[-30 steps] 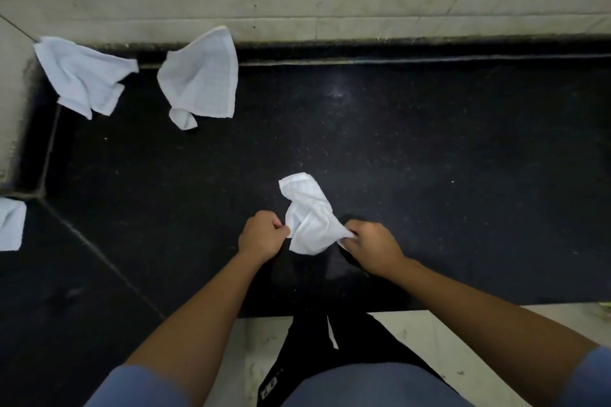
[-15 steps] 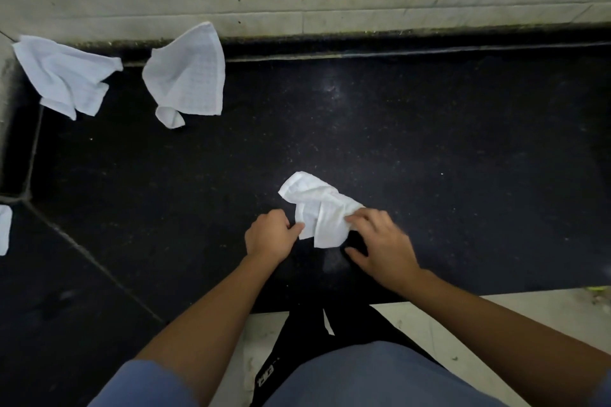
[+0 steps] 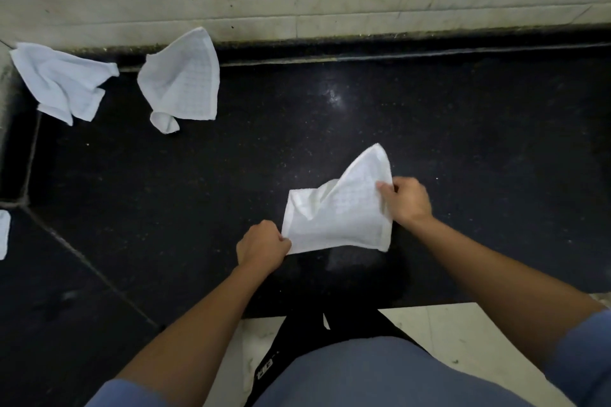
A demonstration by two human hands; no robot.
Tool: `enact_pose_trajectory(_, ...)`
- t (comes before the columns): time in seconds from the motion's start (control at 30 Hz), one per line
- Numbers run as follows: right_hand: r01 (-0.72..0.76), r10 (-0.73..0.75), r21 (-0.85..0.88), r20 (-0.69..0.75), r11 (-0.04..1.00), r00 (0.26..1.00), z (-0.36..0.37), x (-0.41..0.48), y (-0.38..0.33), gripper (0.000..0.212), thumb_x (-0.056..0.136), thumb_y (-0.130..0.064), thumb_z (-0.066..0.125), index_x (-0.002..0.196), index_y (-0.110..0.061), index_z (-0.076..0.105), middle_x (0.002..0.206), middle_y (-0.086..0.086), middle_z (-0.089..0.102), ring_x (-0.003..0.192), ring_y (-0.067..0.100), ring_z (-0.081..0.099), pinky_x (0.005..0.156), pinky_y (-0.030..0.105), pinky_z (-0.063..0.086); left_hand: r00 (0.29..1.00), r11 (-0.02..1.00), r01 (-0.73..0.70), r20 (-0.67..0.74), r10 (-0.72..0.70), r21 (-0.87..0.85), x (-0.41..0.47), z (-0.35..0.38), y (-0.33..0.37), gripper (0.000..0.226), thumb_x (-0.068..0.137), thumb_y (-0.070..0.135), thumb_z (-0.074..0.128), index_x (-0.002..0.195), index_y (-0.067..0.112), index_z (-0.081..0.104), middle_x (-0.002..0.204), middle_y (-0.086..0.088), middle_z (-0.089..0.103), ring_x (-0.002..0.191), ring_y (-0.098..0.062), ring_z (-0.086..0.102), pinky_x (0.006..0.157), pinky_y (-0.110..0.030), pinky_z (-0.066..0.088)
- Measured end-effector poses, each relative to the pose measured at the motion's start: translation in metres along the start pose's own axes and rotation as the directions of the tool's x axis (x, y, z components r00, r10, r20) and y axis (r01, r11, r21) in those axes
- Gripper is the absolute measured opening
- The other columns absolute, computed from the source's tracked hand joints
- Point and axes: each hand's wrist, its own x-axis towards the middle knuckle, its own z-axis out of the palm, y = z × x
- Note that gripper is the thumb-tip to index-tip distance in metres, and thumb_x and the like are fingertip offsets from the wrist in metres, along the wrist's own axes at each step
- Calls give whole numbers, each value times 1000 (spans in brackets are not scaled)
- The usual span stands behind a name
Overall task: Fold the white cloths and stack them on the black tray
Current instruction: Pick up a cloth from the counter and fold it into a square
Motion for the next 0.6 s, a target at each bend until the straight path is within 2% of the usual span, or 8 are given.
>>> enact_pose_trajectory(0.1,39,-26,-246,53,968,998,-5,4,4,26,88,-43,58,94,-18,57,90,3,65,85,28,63,71,39,51,1000,999,-6,12,6,37,0,-2,0,13,77,25,59,69,14,60,70,-1,61,67,-20,60,56,-28,41)
enact_pose_trajectory(0.2,181,-213,-346,-58,921,975,-7,-3,1,45,88,-37,60,129,-23,47,119,0,54,109,23,53,75,37,48,995,992,-83,-49,88,99,-3,-8,4,8,81,22,57,82,15,59,81,0,63,75,-21,60,63,-31,47)
enact_pose_trajectory(0.27,333,-393,-400,-76,854,916,-6,-9,-4,39,91,-32,56,128,-22,50,122,-1,50,114,19,46,70,33,44,963,967,-206,-143,227,149,-4,-12,11,8,86,20,53,85,13,57,87,-1,60,76,-21,58,64,-33,47)
enact_pose_trajectory(0.3,400,-448,-419,-20,815,894,-3,-11,-8,34,92,-31,54,125,-22,54,121,-2,51,113,18,45,69,32,44,937,944,-282,-163,309,171,-3,-14,16,9,88,19,51,87,12,58,90,0,58,78,-20,57,65,-33,46)
enact_pose_trajectory(0.37,494,-480,-474,160,729,863,8,-14,-15,30,93,-30,49,121,-20,58,121,-1,52,114,19,44,73,33,46,881,875,-425,-118,459,230,5,-15,27,14,91,15,47,94,11,61,100,0,55,90,-18,54,68,-33,47)
enact_pose_trajectory(0.43,532,-483,-504,238,680,843,20,-14,-16,32,94,-28,46,122,-18,57,127,3,48,117,22,42,79,36,46,833,791,-521,-14,553,320,18,-17,36,22,90,12,47,107,12,61,117,0,50,104,-19,47,75,-31,45)
enact_pose_trajectory(0.5,532,-500,-493,209,689,841,28,-15,-10,36,93,-26,47,128,-17,53,136,7,43,125,26,39,87,39,46,823,756,-533,23,568,379,33,-20,40,36,90,13,48,125,16,54,138,-3,38,114,-22,41,86,-33,42)
enact_pose_trajectory(0.6,550,-529,-531,211,644,822,42,-21,11,44,96,-24,47,138,-15,46,148,16,37,138,33,32,105,46,39,893,829,-416,-5,450,374,53,-30,44,60,92,24,48,147,23,26,158,-9,7,129,-29,31,101,-42,38)
